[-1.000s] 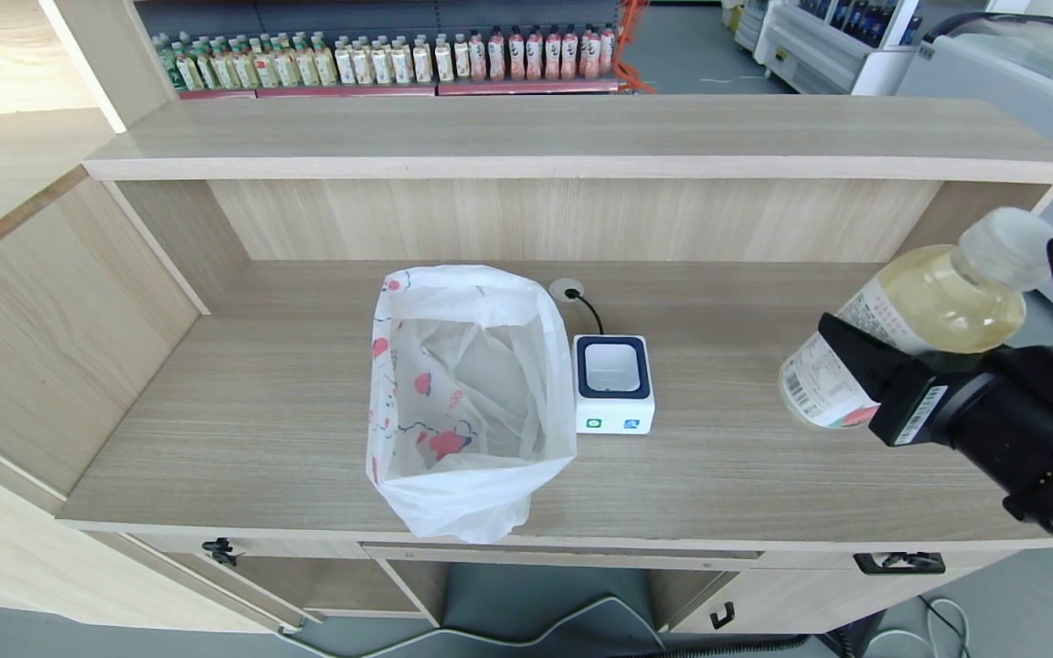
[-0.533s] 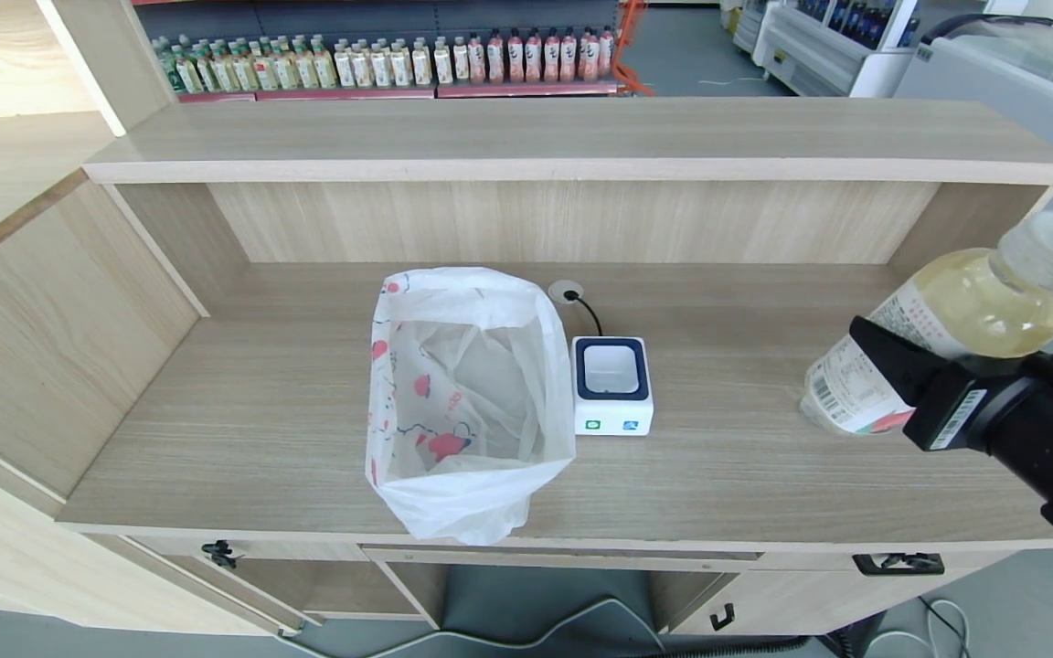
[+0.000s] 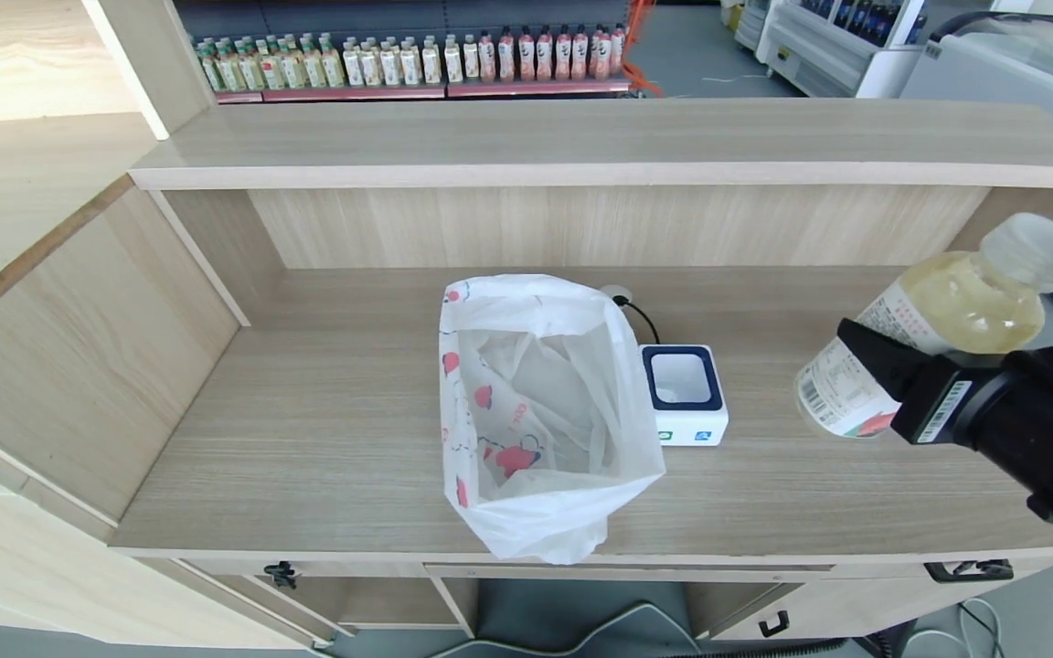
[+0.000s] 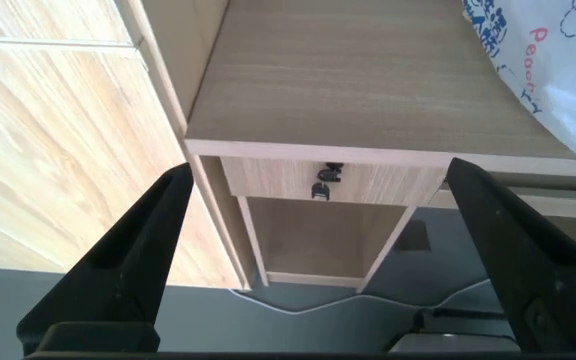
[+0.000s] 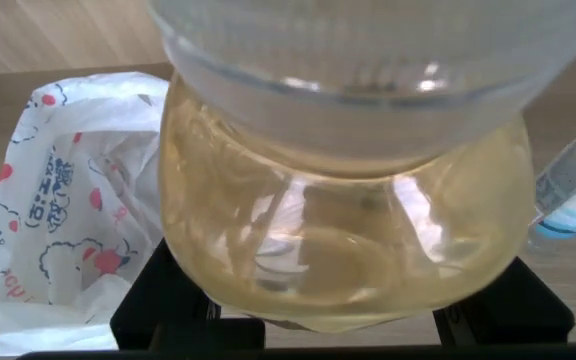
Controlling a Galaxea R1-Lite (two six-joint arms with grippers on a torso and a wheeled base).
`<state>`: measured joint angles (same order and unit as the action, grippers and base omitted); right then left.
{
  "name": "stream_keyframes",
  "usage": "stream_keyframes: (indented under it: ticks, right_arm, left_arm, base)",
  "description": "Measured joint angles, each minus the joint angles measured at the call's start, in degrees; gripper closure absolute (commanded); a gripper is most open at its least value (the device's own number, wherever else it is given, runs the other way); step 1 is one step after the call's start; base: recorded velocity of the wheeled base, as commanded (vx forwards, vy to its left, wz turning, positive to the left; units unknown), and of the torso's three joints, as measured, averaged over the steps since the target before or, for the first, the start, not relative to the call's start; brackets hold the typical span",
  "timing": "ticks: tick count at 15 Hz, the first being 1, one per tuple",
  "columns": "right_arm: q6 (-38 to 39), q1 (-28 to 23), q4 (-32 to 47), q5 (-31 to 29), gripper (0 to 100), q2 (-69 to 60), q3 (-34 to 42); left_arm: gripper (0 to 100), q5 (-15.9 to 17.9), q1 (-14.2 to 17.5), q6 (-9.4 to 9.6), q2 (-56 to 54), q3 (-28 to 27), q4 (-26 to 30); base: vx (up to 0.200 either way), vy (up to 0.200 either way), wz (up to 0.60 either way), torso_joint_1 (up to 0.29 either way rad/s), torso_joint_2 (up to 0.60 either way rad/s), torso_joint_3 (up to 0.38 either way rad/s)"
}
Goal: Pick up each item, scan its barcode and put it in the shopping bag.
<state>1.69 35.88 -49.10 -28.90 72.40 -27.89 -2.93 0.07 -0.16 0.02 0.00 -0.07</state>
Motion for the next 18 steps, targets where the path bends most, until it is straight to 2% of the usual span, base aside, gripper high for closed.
stream_keyframes:
  ticks: [1, 5, 9, 10, 13, 18]
  right_arm:
    - [0.33, -0.02, 0.15, 0.13, 100, 0.83, -0.46]
    - [2.07, -0.77, -1.43, 3.12, 100, 6.49, -1.51]
    - [2.54, -2.0, -11.93, 6.13, 100, 13.81, -1.57]
    - [2.44, -2.11, -13.98, 6.19, 100, 15.69, -1.43]
    - [2.4, -1.54, -16.8, 6.27, 100, 19.64, -1.24]
    - [2.65, -0.6, -21.15, 6.46, 100, 23.52, -0.2]
  left_arm:
    - [0, 0.02, -0.02, 0.06, 0.0, 0.0, 0.0]
    - [0, -0.05, -0.05, 0.09, 0.0, 0.0, 0.02]
    - [0, -0.02, -0.02, 0.16, 0.0, 0.0, 0.02]
    - [0, -0.02, -0.02, 0.16, 0.0, 0.0, 0.02]
    - [0, -0.02, 0.02, 0.13, 0.0, 0.0, 0.02]
    - [0, -0.02, 0.06, 0.16, 0.0, 0.0, -0.02]
  base:
    - [0.0, 0.2, 0.0, 0.002, 0.0, 0.007]
    - [0.0, 0.0, 0.0, 0.0, 0.0, 0.0]
    - [0.0, 0.0, 0.0, 0.0, 0.0, 0.0]
    - [0.0, 0.2, 0.0, -0.002, -0.01, 0.002]
    - [0.0, 0.2, 0.0, 0.006, 0.01, -0.001]
    - [0.0, 0.0, 0.0, 0.0, 0.0, 0.0]
